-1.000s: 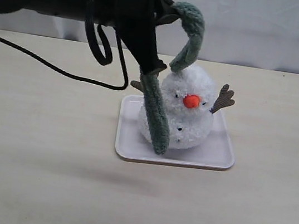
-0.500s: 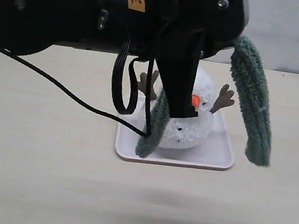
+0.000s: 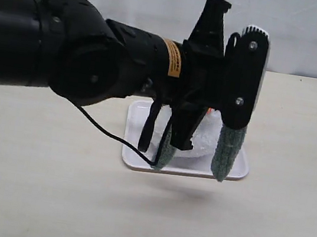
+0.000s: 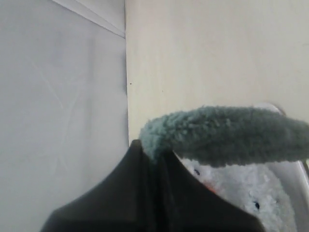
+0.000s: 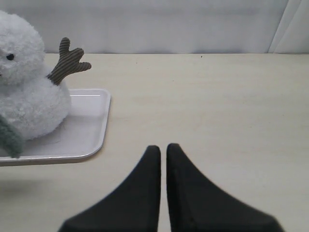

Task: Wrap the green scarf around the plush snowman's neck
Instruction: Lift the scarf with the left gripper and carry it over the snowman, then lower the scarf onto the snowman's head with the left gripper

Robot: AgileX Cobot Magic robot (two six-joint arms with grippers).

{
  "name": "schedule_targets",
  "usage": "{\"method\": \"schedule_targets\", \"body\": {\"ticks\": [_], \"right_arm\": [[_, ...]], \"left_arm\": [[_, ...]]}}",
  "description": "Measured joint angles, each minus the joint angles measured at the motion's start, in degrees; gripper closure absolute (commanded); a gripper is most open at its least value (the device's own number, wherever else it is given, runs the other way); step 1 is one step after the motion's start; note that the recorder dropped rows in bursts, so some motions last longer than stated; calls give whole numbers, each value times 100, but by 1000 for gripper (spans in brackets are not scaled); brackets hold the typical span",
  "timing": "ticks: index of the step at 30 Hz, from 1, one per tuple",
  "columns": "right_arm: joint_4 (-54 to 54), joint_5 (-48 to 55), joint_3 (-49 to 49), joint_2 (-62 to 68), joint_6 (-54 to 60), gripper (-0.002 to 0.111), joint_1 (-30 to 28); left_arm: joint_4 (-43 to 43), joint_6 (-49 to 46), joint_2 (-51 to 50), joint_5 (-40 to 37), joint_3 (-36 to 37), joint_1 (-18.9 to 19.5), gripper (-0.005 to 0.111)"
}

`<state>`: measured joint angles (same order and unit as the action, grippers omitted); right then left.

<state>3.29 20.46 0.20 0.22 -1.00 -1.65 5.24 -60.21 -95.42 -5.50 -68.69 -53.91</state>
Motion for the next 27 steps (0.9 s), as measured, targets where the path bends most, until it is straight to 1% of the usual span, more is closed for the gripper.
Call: {"method": "schedule_targets", "body": {"ticks": [3, 10, 13, 17, 24, 27], "right_arm": [[0, 0, 0, 0, 0, 104, 0], [0, 0, 0, 0, 0, 104, 0], [0, 0, 0, 0, 0, 104, 0], [0, 0, 0, 0, 0, 104, 0], [0, 0, 0, 0, 0, 104, 0], [0, 0, 0, 0, 0, 104, 0]], "left_arm": [[117, 0, -108, 185, 0, 119, 107], [154, 0, -265, 550, 0, 714, 107], [154, 0, -421, 695, 0, 875, 107], [175, -96, -746, 1235, 0, 917, 107], [197, -457, -1264, 2954, -3, 917, 107], [197, -568, -1395, 3175, -166, 927, 107]]}}
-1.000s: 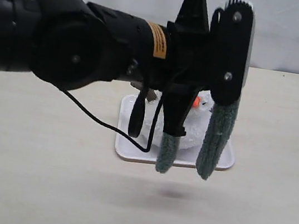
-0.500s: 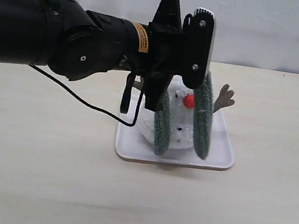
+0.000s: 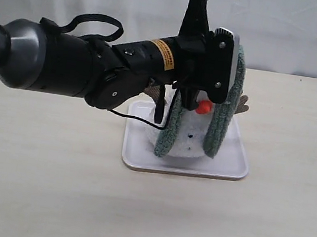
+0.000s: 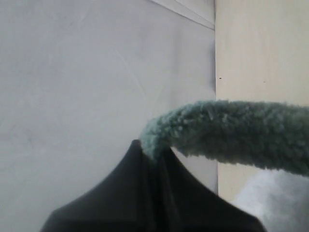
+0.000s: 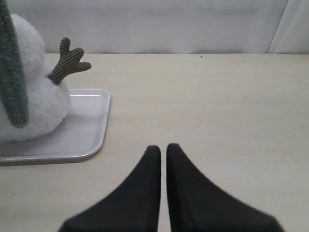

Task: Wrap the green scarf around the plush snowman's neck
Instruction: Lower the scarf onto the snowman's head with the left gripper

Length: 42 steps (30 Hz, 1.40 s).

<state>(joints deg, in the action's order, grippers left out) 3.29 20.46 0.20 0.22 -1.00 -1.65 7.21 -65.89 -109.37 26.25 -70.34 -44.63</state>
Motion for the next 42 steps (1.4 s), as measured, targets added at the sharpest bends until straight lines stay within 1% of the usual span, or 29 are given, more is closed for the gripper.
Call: {"method": "schedule_targets", "body": {"ticks": [3, 5, 9, 11, 14, 20, 21, 25, 26, 27, 30, 36, 42], "right_arm": [[0, 0, 0, 0, 0, 104, 0], [0, 0, 0, 0, 0, 104, 0], [0, 0, 0, 0, 0, 104, 0], [0, 0, 0, 0, 0, 104, 0], [0, 0, 0, 0, 0, 104, 0], [0, 0, 0, 0, 0, 104, 0], [0, 0, 0, 0, 0, 104, 0], [0, 0, 0, 0, 0, 104, 0], [0, 0, 0, 0, 0, 104, 0], [0, 0, 0, 0, 0, 104, 0], [0, 0, 0, 0, 0, 104, 0], [0, 0, 0, 0, 0, 104, 0], [0, 0, 0, 0, 0, 104, 0]], "left_arm": [[0, -27, -154, -286, -270, 21, 107], [0, -27, -265, -647, -449, 62, 107], [0, -27, -405, -1053, -546, 191, 107], [0, -6, -435, -1116, -566, 307, 107], [0, 401, -483, -1140, -571, 466, 106], [0, 516, -667, -1268, -571, 504, 106], [0, 526, -667, -1268, -571, 504, 102], [0, 612, -667, -1159, -571, 504, 66], [0, 640, -667, -1091, -571, 504, 60], [0, 676, -667, -1026, -571, 504, 57], [0, 720, -667, -895, -571, 504, 54], [-77, 1250, -632, -715, -571, 504, 54], [-1042, 1441, -374, -708, -571, 504, 54]]}}
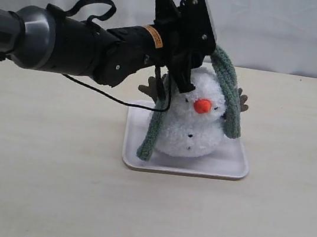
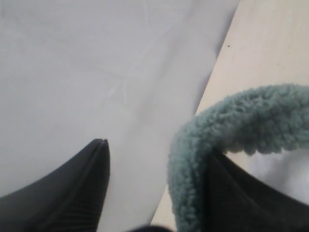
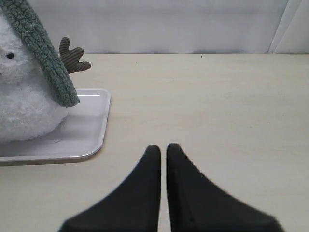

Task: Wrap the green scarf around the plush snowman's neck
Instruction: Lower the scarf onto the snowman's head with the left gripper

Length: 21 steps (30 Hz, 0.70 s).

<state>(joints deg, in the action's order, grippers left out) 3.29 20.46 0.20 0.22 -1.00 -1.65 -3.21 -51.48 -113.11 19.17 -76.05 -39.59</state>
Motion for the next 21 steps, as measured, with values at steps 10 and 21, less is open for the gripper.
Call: {"method": "schedule_targets", "body": {"ticks": [10, 21], "right_arm": [[0, 0, 0, 0, 0, 104, 0], [0, 0, 0, 0, 0, 104, 0]], "left_arm": [[-398, 22, 165, -525, 0, 0, 54], [-593, 32, 165, -2104, -242, 0, 54]]}}
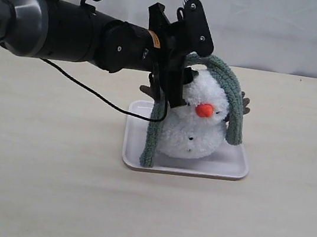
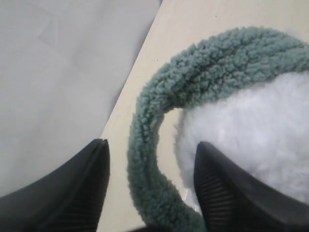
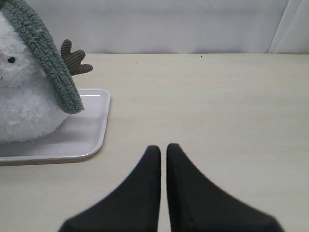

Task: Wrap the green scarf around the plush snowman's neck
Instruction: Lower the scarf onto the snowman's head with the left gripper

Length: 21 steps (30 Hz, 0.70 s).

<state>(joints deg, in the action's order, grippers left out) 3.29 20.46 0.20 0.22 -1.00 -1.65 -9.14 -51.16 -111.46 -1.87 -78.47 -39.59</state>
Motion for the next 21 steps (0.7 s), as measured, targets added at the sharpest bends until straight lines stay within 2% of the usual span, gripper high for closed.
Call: {"method": "schedule_targets", "body": {"ticks": [14, 21], "right_arm": [[0, 0, 0, 0, 0, 104, 0], [0, 0, 0, 0, 0, 104, 0]], "left_arm": [[-176, 15, 124, -173, -97, -37, 54], [-803, 15, 636, -160, -97, -235, 57]]}}
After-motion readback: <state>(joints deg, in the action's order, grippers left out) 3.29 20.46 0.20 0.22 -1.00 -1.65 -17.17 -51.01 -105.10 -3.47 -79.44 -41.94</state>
